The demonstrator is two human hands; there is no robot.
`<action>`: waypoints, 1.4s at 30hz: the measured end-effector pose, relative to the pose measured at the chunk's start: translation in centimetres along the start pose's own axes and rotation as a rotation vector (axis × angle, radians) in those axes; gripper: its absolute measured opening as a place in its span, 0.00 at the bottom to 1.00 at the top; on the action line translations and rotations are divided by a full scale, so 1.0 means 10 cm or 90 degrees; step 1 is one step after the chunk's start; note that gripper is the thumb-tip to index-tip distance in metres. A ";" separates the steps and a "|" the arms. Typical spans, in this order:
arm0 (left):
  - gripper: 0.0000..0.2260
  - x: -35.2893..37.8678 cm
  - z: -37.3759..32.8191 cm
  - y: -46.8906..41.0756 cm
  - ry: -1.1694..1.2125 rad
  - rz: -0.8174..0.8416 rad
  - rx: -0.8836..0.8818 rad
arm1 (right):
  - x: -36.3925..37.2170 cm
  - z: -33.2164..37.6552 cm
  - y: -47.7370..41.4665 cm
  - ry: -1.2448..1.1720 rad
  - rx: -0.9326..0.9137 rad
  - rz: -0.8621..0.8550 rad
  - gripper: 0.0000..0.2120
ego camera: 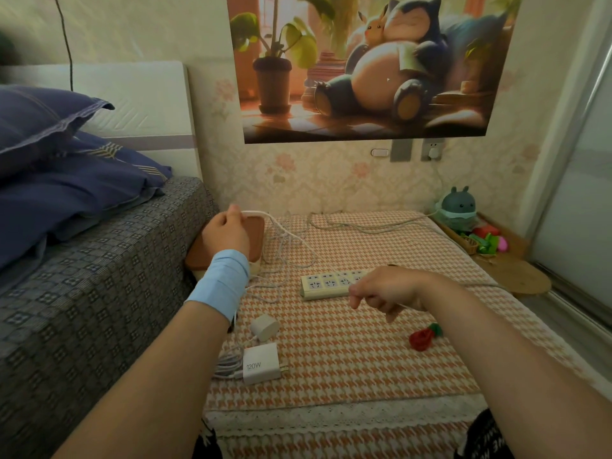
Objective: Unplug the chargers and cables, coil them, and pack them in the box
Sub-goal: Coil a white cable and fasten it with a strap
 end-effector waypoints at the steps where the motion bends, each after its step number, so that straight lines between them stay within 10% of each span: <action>1: 0.14 0.00 0.03 -0.03 -0.030 0.006 -0.005 | -0.01 -0.02 -0.01 0.015 0.020 -0.031 0.15; 6: 0.12 0.05 0.07 -0.06 -0.257 0.062 0.059 | 0.01 0.04 -0.08 -0.076 -0.009 -0.160 0.08; 11: 0.30 0.14 -0.15 0.31 -0.384 0.040 0.549 | 0.13 0.14 -0.13 -0.127 -0.042 -0.194 0.09; 15: 0.30 0.39 -0.27 0.76 -0.475 0.285 0.811 | 0.20 0.27 -0.15 -0.154 -0.080 -0.224 0.07; 20: 0.13 0.52 0.14 0.69 -0.697 0.539 0.468 | 0.24 0.32 -0.14 -0.170 -0.157 -0.172 0.12; 31: 0.17 0.15 0.10 -0.07 -0.591 0.102 0.265 | 0.05 -0.05 -0.22 0.022 -0.013 -0.135 0.15; 35: 0.10 0.13 0.25 -0.11 -0.776 0.053 0.310 | 0.11 0.00 -0.28 0.079 -0.035 -0.163 0.10; 39: 0.24 0.40 0.32 0.21 -0.599 0.373 0.389 | 0.27 0.18 -0.37 0.083 -0.141 -0.182 0.08; 42: 0.11 0.50 0.42 0.47 -0.512 0.564 0.345 | 0.34 0.30 -0.44 0.051 -0.202 -0.193 0.11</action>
Point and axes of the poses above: each hand's wrist, its own y-axis away from the middle knuckle, its own x-axis out of the palm, z = x × y, the point moved 3 cm from there along -y, towards the middle knuckle, and after that the axes turned 6 degrees about -x, right-handed, at the moved point
